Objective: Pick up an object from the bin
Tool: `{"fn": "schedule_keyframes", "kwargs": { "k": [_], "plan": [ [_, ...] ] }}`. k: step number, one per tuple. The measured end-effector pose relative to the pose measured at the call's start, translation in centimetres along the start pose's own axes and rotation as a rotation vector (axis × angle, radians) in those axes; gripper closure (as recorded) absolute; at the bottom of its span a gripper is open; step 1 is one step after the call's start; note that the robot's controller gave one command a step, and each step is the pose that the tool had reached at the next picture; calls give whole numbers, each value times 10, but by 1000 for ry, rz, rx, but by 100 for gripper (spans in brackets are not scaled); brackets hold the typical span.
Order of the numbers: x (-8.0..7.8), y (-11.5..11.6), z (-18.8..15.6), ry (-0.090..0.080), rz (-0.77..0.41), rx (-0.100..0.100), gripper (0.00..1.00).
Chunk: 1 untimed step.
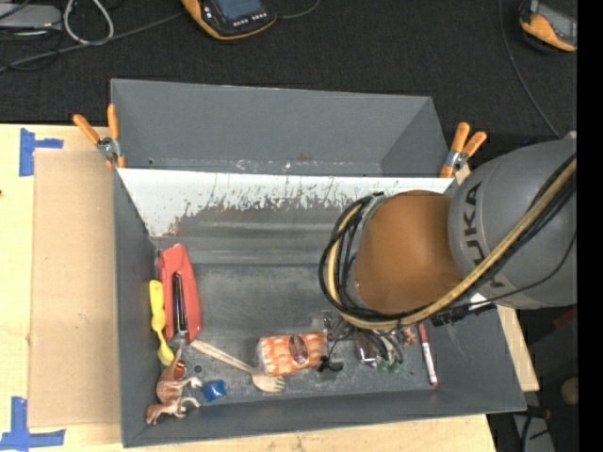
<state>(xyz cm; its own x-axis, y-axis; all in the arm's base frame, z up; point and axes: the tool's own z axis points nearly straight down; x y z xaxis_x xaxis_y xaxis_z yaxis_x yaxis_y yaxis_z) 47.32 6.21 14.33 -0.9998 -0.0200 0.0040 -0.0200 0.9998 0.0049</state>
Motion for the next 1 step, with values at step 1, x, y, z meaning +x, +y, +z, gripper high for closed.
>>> {"fn": "schedule_keyframes", "kwargs": {
  "k": [1],
  "plan": [
    [-3,-7,-98,-3,-30,0,100]
  ]
}}
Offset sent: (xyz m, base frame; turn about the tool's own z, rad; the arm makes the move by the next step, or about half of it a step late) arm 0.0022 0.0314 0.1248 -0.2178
